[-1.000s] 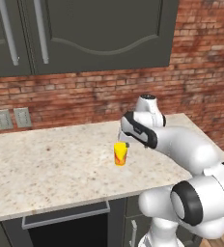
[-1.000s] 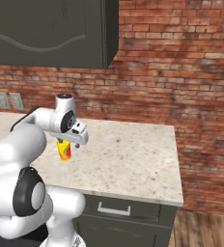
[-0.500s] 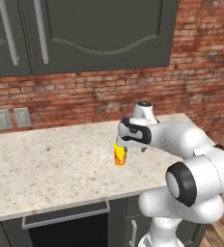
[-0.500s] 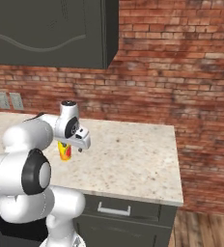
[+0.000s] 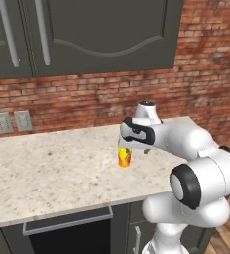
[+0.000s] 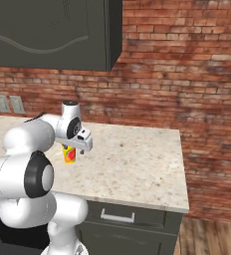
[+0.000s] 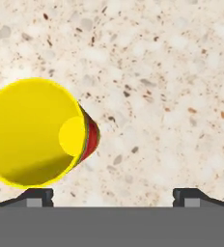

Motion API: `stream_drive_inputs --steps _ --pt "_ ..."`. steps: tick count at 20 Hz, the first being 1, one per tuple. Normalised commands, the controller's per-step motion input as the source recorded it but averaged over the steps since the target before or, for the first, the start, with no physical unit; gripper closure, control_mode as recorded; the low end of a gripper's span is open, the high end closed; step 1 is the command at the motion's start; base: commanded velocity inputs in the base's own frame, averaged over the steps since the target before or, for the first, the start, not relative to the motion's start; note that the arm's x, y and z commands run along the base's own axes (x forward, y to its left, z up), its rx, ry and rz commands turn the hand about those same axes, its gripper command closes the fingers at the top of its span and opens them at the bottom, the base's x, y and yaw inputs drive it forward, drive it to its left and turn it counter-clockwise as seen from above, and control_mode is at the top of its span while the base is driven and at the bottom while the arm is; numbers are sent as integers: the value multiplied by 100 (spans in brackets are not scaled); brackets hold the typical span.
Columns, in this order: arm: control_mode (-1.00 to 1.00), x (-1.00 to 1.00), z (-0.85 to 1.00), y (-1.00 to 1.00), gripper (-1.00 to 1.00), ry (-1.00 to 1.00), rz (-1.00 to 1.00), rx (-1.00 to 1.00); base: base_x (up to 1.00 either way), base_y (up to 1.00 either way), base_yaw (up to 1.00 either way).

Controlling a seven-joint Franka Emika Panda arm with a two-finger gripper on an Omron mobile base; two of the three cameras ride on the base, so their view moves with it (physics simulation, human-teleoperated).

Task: Place the pitcher and cup on the dining counter for serving.

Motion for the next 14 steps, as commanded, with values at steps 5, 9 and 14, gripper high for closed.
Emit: stream_drive_inputs --steps 5,9,14 --pt "-100 -3 22 0 -100 0 0 0 0 0 0" --pt "-100 0 16 0 -100 0 0 0 0 0 0" --pt "-100 8 0 0 -100 0 0 0 0 0 0"
